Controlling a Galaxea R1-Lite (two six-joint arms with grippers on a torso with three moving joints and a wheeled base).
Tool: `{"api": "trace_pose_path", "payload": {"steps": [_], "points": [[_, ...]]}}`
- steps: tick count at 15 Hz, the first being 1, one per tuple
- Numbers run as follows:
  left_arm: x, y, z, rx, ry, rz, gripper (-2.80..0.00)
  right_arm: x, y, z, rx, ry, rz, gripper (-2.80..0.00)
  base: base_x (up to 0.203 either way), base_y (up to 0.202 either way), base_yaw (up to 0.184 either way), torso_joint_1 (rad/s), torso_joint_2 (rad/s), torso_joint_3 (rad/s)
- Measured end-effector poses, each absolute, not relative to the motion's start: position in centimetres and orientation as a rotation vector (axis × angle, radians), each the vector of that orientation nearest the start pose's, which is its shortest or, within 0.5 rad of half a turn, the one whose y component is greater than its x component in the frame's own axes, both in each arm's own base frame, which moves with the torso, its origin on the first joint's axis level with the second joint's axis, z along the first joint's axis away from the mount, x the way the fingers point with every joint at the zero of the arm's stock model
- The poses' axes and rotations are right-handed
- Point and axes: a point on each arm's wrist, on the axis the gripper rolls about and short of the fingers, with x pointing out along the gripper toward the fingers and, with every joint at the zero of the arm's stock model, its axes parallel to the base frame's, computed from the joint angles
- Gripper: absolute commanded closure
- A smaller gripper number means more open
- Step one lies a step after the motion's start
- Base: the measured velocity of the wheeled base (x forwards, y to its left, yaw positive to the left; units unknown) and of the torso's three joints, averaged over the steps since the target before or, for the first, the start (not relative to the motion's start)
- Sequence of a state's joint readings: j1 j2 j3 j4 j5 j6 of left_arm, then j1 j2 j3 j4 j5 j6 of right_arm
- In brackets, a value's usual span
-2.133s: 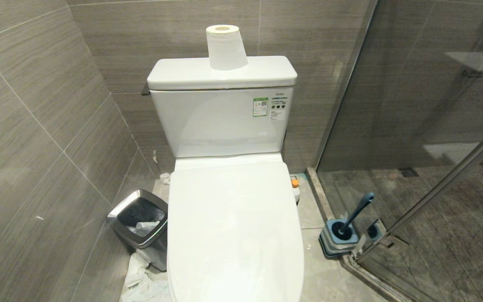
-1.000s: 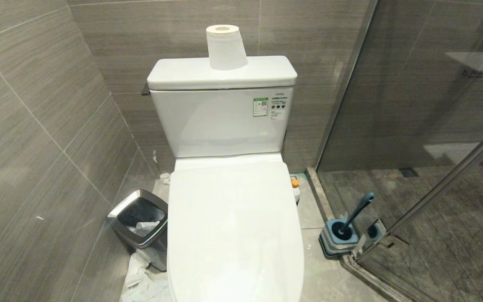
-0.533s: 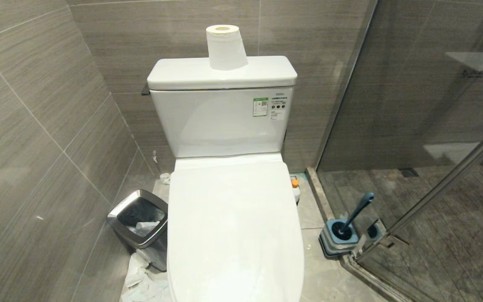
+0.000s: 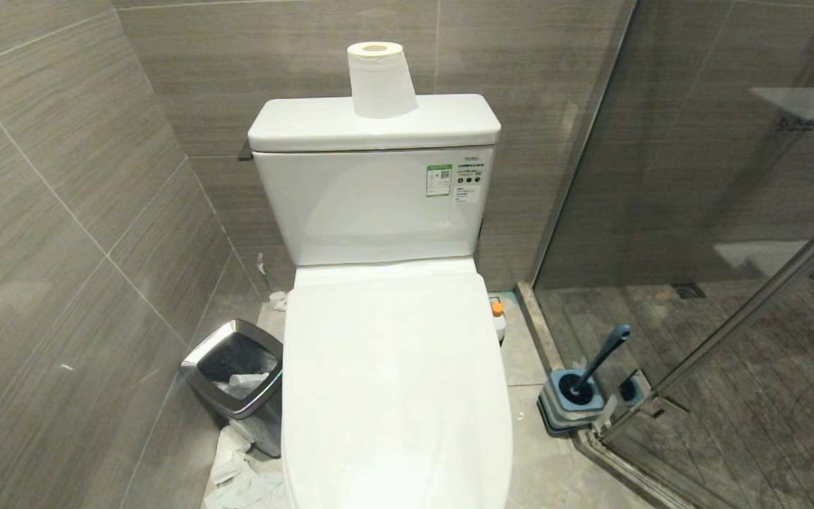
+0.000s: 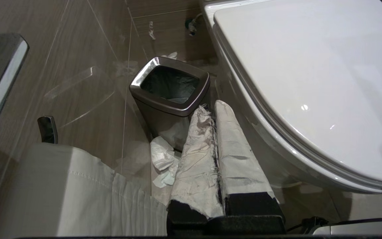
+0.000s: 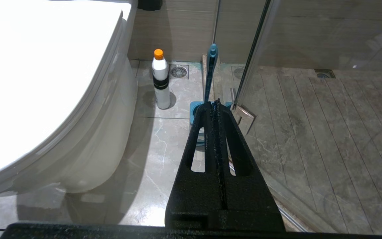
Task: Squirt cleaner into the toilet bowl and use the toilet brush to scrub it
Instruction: Use the left hand to lift the toilet lid slightly
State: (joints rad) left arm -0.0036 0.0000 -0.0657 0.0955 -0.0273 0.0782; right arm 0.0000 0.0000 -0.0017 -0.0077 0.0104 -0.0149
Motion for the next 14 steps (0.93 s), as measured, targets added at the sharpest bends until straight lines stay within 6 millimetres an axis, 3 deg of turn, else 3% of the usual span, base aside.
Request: {"api": "trace_pose_path", "payload": {"steps": [6, 11, 14], "points": [[-3.2, -0.1, 12.5, 0.104, -0.002, -0.046, 0.0, -2.3, 0.0, 7.7, -0.015, -0.009, 0.01, 0.0, 0.0, 0.0, 0.0, 0.0, 0.0, 0.0], [-1.8, -0.1, 19.6, 0.13, -0.016, -0.043, 0.0, -2.3, 0.0, 7.7, -0.015, -0.009, 0.01, 0.0, 0.0, 0.0, 0.0, 0.0, 0.0, 0.0], [0.2, -0.1, 23.9, 0.157, -0.014, -0.04, 0.0, -2.3, 0.0, 7.7, -0.015, -0.009, 0.01, 0.0, 0.0, 0.0, 0.0, 0.0, 0.0, 0.0]]}}
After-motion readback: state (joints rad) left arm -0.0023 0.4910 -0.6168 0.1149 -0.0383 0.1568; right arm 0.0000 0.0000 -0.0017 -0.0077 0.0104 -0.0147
